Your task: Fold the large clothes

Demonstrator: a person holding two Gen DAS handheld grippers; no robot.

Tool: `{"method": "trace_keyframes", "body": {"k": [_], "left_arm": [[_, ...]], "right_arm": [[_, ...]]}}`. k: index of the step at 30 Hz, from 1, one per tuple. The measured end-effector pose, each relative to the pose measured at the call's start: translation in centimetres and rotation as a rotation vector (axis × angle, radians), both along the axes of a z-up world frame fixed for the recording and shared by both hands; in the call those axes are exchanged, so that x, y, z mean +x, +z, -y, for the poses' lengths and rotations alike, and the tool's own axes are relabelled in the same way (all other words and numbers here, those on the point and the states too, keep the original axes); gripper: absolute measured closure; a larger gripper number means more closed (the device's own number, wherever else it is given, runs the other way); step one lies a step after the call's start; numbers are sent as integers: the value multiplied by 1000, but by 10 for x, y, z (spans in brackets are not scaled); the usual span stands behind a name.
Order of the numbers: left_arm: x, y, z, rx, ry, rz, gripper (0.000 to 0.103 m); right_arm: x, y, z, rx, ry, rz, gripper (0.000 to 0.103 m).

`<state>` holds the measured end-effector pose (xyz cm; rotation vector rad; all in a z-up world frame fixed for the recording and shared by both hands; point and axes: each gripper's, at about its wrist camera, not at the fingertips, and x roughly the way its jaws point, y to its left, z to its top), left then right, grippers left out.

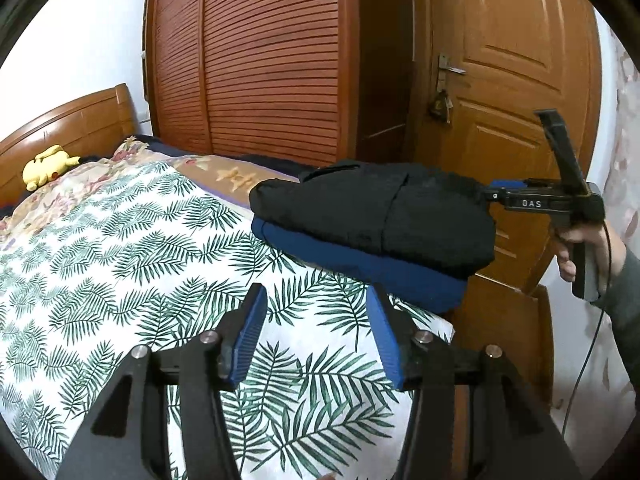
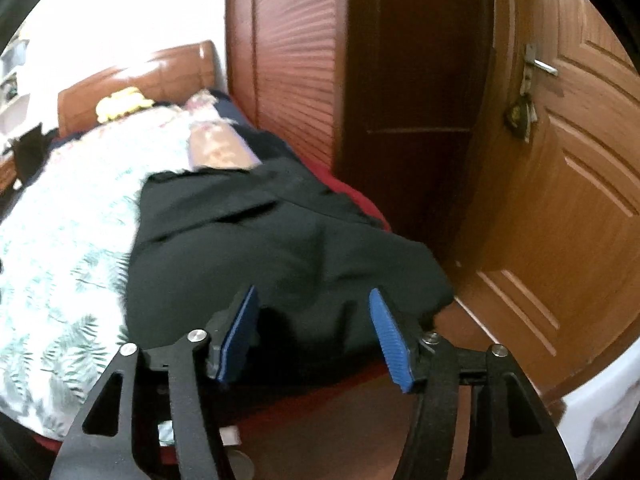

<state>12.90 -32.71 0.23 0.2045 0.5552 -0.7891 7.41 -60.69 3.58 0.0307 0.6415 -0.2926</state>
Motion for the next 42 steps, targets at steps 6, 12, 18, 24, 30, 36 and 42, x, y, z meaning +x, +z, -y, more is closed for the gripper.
{"method": "trace_keyframes", "body": {"k": [6,12,18,24,30,36,42], "left_arm": [[-6,-8,-6,19,26,-6,52],[0,-21,-14,16,61,-50,52],[8,-37,-29,25,121,-72,52],[14,-41,-59,8,168,-86,52],[16,-42,-102,1,257,-72,52],[13,-44,-153,1,356,-64,52],[3,-42,-200,10,460,-42,52]], "right_arm": [[-7,3,-42,4,56,48,21],[0,-9,-87,4,114,57,13],[11,-27,-135,-43,164,70,8],[22,-33,-172,-15,213,103,8],[36,-41,-207,-9,271,99,8],[50,-57,-247,33,338,79,8],[55,-59,-297,64,419,82,8]]}}
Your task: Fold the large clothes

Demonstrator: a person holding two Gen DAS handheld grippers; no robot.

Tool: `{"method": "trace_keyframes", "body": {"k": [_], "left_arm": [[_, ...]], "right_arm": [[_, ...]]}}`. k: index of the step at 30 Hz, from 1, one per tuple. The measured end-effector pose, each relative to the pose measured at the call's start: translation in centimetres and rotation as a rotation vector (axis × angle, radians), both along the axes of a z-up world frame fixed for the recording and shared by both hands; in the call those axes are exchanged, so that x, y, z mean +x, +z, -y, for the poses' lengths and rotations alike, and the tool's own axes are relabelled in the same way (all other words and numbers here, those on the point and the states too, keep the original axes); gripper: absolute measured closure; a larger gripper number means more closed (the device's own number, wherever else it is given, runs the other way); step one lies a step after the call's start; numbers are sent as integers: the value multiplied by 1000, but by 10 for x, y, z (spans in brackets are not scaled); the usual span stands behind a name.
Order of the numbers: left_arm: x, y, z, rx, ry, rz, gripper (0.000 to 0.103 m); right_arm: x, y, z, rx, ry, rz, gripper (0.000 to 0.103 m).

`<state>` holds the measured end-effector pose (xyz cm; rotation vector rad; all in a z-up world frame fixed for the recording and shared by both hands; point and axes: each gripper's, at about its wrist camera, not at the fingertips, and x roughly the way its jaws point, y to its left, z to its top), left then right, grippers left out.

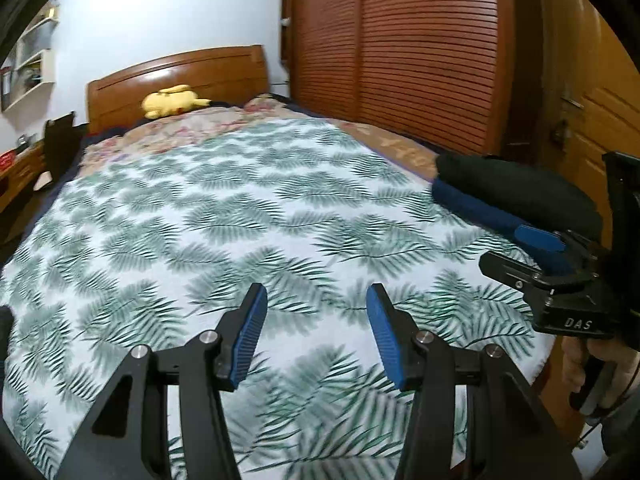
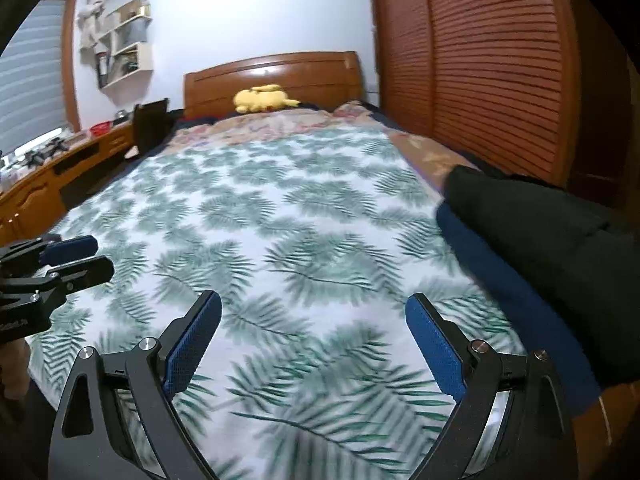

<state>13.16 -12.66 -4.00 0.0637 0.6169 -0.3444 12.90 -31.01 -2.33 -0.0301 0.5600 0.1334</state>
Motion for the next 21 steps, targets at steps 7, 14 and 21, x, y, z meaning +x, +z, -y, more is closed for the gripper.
{"method": "trace_keyframes", "body": {"k": [7,14,21], "left_arm": [[-22,2,-51,-10,107,1,52],[-50,9,-89,-20,199,10,52],[-81,24,-111,-22,265,45,52]], "right_arm": [[-8,6,-42,29,73,5,8],[-25,14,-74,42,134,10,8],[-37,21,-93,62,180,11,7]]}}
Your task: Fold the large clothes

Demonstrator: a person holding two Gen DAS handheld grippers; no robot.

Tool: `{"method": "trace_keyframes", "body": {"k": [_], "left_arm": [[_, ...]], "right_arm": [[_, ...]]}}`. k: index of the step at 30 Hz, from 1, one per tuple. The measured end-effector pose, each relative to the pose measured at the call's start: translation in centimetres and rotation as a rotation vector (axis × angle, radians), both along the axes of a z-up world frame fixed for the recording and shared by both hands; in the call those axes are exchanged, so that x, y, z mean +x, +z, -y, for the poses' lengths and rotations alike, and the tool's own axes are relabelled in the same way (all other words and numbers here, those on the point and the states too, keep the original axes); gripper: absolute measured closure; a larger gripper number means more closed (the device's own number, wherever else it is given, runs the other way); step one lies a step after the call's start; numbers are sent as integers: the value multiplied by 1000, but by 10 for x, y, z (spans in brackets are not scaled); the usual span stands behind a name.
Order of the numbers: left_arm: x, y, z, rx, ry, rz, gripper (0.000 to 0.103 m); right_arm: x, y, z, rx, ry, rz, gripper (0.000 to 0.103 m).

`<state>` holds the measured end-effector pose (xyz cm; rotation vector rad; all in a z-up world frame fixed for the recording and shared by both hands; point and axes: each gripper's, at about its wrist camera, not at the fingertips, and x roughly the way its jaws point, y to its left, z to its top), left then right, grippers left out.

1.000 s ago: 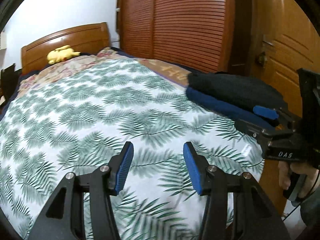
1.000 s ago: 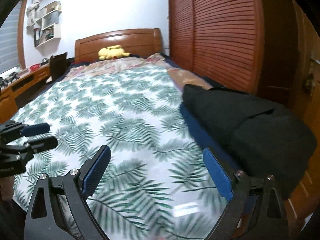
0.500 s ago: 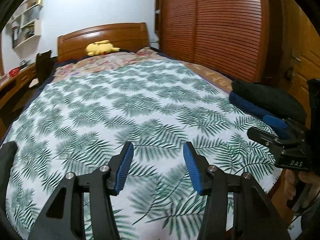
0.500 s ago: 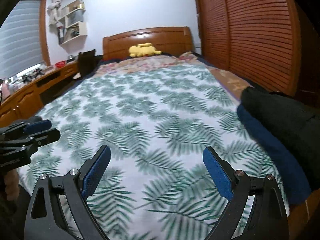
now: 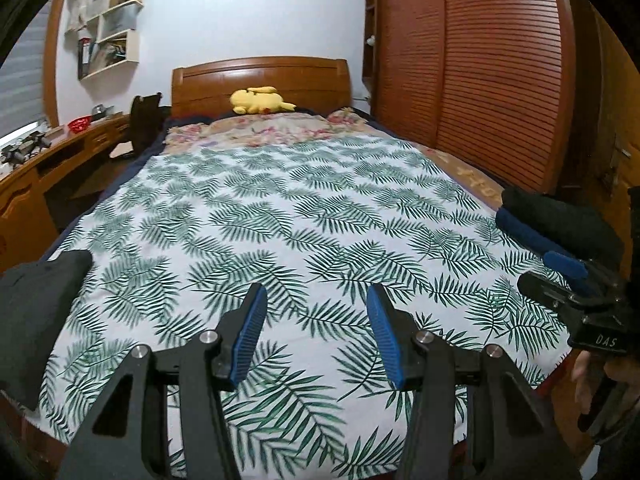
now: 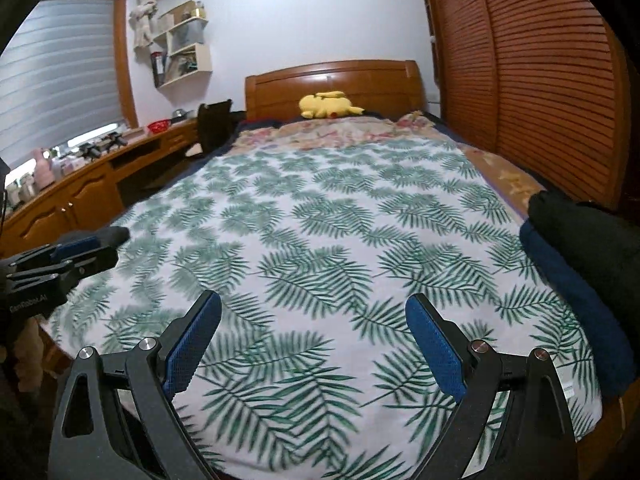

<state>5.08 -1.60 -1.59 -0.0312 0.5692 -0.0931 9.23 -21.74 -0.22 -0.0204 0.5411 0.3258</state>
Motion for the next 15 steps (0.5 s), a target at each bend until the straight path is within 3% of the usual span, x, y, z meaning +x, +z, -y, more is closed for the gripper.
{"method": "trace_keyframes", "body": {"k": [3,15], "left_arm": [[-13,7,-5,-2,14,14,52],[-56,39,-19,-12,61,85,52]], "right_arm": [[-6,4,-9,1,23,3,0],[-36,30,-25,7,32,73,0]]}}
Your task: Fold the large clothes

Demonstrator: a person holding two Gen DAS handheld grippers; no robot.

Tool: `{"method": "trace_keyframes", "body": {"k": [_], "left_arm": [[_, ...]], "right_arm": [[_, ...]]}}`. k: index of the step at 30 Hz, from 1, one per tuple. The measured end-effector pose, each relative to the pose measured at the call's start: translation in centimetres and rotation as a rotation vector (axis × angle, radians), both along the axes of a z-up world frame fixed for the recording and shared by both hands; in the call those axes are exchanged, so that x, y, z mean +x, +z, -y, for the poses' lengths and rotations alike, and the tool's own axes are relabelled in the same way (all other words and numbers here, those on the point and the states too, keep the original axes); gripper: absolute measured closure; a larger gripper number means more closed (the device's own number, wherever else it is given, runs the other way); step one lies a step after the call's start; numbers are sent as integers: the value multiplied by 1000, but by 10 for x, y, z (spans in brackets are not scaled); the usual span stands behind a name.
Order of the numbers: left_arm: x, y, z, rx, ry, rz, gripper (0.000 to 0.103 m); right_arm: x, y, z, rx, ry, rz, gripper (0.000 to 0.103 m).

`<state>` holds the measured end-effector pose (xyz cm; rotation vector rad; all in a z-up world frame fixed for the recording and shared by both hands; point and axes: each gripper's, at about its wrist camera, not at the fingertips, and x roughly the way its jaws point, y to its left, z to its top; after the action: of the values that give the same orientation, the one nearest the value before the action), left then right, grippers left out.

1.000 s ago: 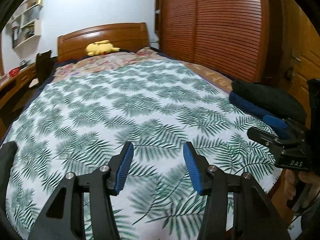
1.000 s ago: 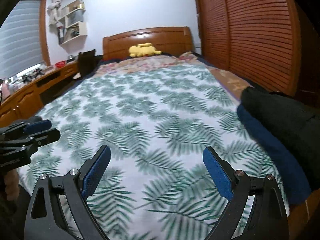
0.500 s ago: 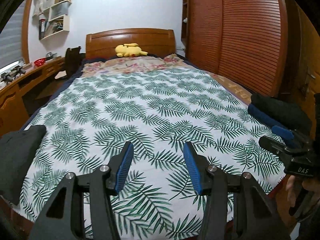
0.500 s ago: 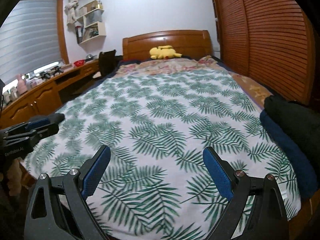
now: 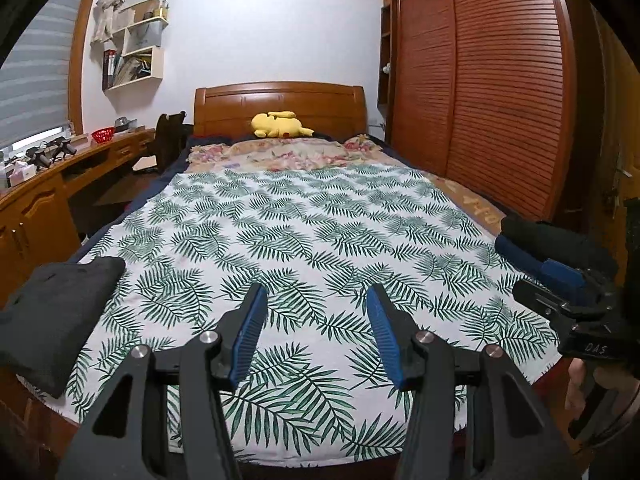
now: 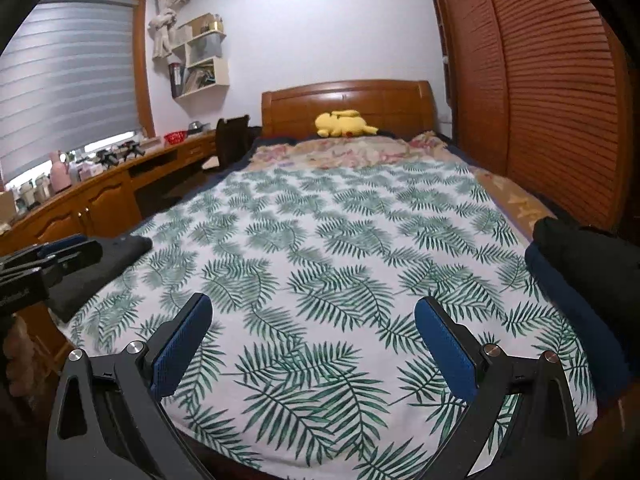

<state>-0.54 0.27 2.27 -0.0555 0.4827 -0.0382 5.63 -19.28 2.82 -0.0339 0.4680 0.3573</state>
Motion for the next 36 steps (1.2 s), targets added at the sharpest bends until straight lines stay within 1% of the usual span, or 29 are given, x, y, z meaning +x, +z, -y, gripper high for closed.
{"method": "trace_keyframes", "body": {"k": [5,10,15,19,36], "left_arm": [[-10,13,-2,1,8,27,52],[-19,23,-6,-5,21,58,52],[-25,27,-10,-5,41,77,52],[-29,24,-14,-2,58,77,52],[-30,22,-16,-2,65,78,52]], "right_arm": [[-14,19,-4,2,3,55,0],[-25,31,-7,-4,-1,93,0],[-34,39,-7,-6,-14,125,0],[-39,42,-6,-17,-43,149,0],[-33,36,-1,-4,-51,135,0]]}}
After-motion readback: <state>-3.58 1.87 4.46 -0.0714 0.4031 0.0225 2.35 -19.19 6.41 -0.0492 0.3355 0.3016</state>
